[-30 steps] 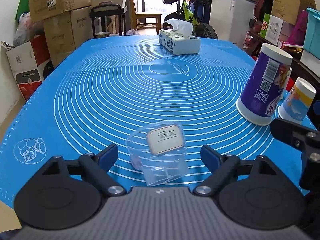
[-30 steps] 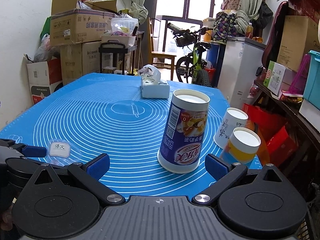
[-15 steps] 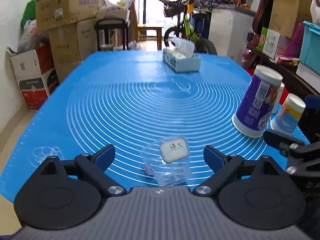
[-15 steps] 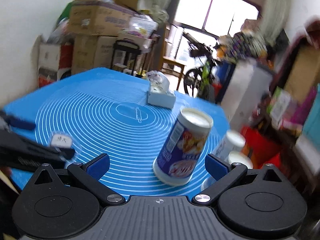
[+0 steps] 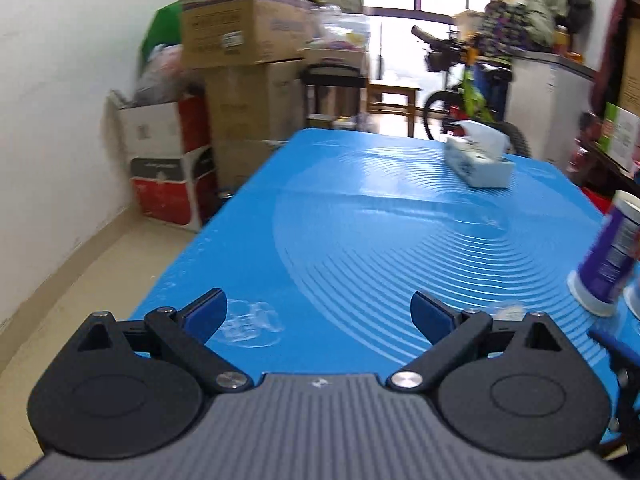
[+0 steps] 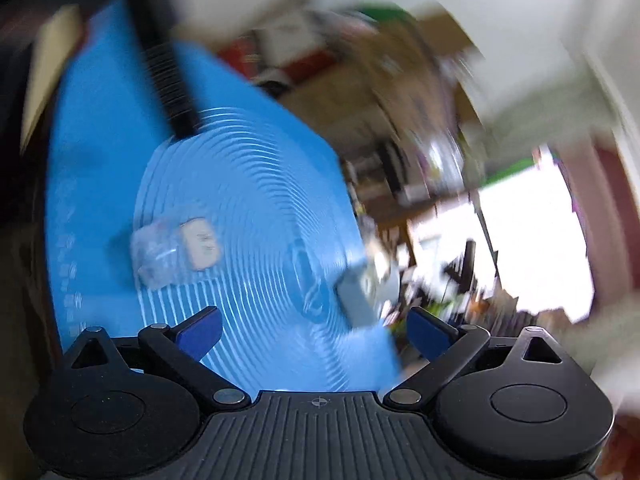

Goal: Flip cup upside down

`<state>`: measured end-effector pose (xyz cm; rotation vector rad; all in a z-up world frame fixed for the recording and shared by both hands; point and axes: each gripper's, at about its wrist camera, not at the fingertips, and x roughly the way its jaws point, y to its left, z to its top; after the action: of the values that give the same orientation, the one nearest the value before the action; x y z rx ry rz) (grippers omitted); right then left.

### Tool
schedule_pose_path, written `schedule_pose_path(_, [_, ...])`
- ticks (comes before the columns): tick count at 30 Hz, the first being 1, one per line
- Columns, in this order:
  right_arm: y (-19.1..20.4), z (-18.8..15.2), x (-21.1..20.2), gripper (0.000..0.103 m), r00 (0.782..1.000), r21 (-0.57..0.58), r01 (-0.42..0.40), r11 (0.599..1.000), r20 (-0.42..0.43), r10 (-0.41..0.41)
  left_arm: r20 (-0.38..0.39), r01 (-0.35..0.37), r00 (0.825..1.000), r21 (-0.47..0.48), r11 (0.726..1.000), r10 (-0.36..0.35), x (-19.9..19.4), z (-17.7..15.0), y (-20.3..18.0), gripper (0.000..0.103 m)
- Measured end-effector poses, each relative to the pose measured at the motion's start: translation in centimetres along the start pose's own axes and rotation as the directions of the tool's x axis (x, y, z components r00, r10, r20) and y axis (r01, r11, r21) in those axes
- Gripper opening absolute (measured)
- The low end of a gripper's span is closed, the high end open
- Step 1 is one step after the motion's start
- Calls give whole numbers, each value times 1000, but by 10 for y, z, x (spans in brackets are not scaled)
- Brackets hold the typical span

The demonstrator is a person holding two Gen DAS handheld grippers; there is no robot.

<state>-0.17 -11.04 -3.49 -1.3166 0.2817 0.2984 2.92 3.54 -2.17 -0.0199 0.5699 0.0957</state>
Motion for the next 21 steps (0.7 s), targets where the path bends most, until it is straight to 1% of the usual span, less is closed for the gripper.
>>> schedule_pose_path(1, [10, 4, -1, 97, 1000, -95, 5, 995, 22, -3, 2, -15, 1000, -10, 1000, 15, 2, -1, 4, 98])
schedule_pose_path(2, [20, 7, -1, 97, 999, -188, 17, 982, 42, -10, 2, -28, 1000, -19, 999, 28, 4, -2, 7, 98])
schedule_pose_path(4, [39, 11, 0, 97, 997, -342, 50, 938, 69, -28, 2, -41, 999, -30, 999, 41, 6, -3, 13, 98])
schedule_pose_path(5, [49, 10, 3, 97, 996, -418, 70, 906, 85, -38, 1, -45, 999, -33, 998, 45, 8, -4, 14, 98])
schedule_pose_path(6, [59, 9, 6, 96, 994, -505, 93, 858, 103, -47, 0, -47, 999, -34, 998, 47, 9, -5, 15, 98])
schedule_pose_path(7, [67, 7, 8, 95, 992, -561, 105, 821, 114, -49, 0, -49, 999, -34, 998, 49, 10, -6, 16, 98])
schedule_pose_path(8, [75, 5, 11, 94, 990, -630, 120, 767, 130, -48, 1, -51, 999, -35, 998, 51, 11, -7, 17, 98])
schedule_pose_path(10, [89, 3, 15, 94, 987, -720, 137, 680, 154, -35, -1, -49, 999, -42, 998, 49, 14, -9, 22, 98])
schedule_pose_path(11, [95, 0, 16, 93, 986, -767, 139, 626, 166, -16, -3, -49, 999, -48, 998, 49, 15, -10, 23, 98])
schedule_pose_path(12, [100, -2, 17, 93, 983, -801, 149, 580, 182, -1, -4, -48, 999, -53, 997, 48, 16, -11, 25, 98])
schedule_pose_path(13, [106, -8, 18, 93, 978, -839, 173, 516, 209, 13, -7, -49, 999, -59, 997, 48, 18, -12, 26, 98])
schedule_pose_path(15, [115, -18, 22, 94, 968, -895, 213, 391, 248, 39, -15, -51, 999, -66, 996, 50, 22, -14, 28, 97])
schedule_pose_path(17, [121, -24, 25, 93, 964, -927, 224, 302, 255, 68, -23, -53, 998, -73, 996, 51, 24, -16, 30, 98])
schedule_pose_path(18, [123, -27, 27, 93, 962, -936, 230, 267, 260, 82, -26, -52, 998, -77, 996, 50, 25, -17, 32, 98])
schedule_pose_path(21, [123, -39, 35, 92, 947, -949, 281, 145, 299, 121, -32, -44, 999, -86, 995, 42, 28, -18, 34, 98])
